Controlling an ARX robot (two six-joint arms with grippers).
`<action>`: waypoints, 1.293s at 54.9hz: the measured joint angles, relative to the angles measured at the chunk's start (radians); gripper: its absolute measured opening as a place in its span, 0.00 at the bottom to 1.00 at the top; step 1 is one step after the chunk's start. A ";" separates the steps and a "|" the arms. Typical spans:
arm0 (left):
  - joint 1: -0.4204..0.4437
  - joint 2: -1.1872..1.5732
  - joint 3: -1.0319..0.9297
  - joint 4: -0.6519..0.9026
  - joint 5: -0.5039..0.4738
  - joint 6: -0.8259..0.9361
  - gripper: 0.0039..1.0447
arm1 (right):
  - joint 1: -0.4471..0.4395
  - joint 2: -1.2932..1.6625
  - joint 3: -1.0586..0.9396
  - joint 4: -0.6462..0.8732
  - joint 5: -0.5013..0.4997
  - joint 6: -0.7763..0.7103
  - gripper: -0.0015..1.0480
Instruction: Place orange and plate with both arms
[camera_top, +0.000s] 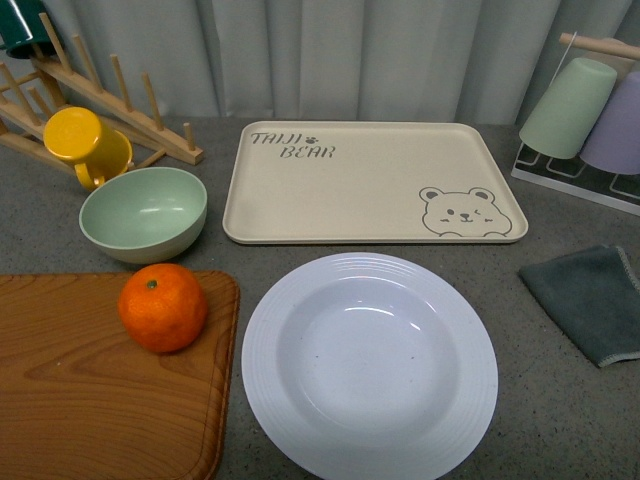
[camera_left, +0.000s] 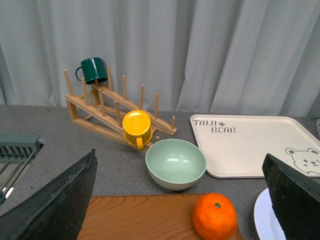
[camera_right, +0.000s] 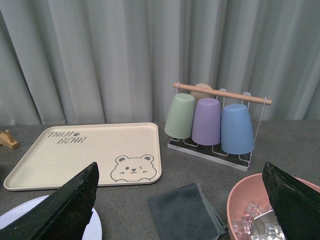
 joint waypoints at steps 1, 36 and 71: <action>0.000 0.000 0.000 0.000 0.000 0.000 0.94 | 0.000 0.000 0.000 0.000 0.000 0.000 0.91; 0.000 0.000 0.000 0.000 0.000 0.000 0.94 | 0.000 0.000 0.000 0.000 0.000 0.000 0.91; 0.000 0.000 0.000 0.000 0.000 0.000 0.94 | 0.000 0.000 0.000 0.000 0.000 0.000 0.91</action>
